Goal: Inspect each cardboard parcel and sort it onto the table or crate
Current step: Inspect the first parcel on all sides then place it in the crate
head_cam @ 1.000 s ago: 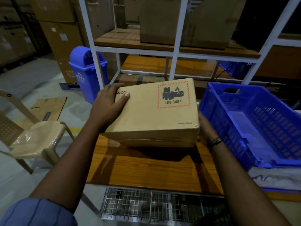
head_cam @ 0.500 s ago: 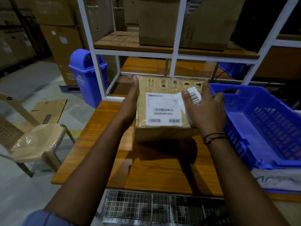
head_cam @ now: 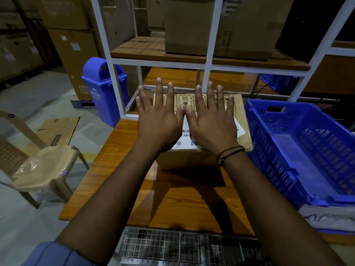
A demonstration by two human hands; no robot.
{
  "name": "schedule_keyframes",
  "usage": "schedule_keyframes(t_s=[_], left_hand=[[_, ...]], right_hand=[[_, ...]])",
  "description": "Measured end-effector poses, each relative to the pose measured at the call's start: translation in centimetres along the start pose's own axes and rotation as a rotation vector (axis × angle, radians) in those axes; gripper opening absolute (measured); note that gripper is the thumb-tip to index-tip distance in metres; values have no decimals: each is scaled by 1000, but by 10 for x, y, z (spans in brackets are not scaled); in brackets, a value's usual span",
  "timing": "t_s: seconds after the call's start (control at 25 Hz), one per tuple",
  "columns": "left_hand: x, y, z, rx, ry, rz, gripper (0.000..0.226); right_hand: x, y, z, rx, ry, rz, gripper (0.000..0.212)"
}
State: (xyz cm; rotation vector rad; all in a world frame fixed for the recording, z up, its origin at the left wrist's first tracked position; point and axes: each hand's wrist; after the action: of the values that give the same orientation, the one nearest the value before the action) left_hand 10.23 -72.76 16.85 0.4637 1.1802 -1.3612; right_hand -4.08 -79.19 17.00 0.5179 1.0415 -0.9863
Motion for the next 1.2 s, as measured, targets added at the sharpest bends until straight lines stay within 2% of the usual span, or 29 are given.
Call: schedule_keyframes(t_s=[0.28, 0.4, 0.48, 0.56, 0.68, 0.76, 0.88, 0.96, 1.04, 1.08, 1.2], left_hand=[[-2, -1, 5, 1, 21, -11, 75], [-2, 0, 4, 4, 18, -40, 73], [-3, -1, 5, 9, 5, -138, 73], [-2, 1, 9, -11, -22, -369, 71], [-5, 3, 14, -66, -38, -621, 72], [-8, 7, 21, -146, 6, -774, 73], [-8, 15, 38, -278, 61, -1234, 68], [-7, 21, 39, -342, 103, -1437, 64], [2, 24, 25, -362, 114, -1475, 62], [12, 26, 13, -369, 98, -1469, 60], [42, 29, -31, -381, 117, -1435, 57]], right_hand=[[0, -8, 6, -7, 40, -10, 74], [-3, -23, 2, 57, 64, -33, 75], [0, -29, 0, 90, 37, -43, 76], [1, -28, -1, 131, -18, 21, 77], [1, -36, -6, 295, -105, 181, 74], [9, -52, -19, 327, -145, 359, 71], [29, -62, -53, 417, -144, 982, 65], [49, -60, -73, 432, -111, 1177, 52], [65, -54, -82, 452, -28, 1279, 41], [69, -53, -81, 464, 31, 1321, 43], [81, -48, -75, 475, 154, 1298, 67]])
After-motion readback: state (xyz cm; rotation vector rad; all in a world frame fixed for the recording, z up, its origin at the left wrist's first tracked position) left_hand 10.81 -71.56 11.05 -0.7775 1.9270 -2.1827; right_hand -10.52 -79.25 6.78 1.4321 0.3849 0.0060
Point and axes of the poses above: each hand's wrist, its own z-axis towards the middle knuckle, its own x-axis out of the palm, y = z × x, and after that the axes turned 10 degrees about -z, right-handed
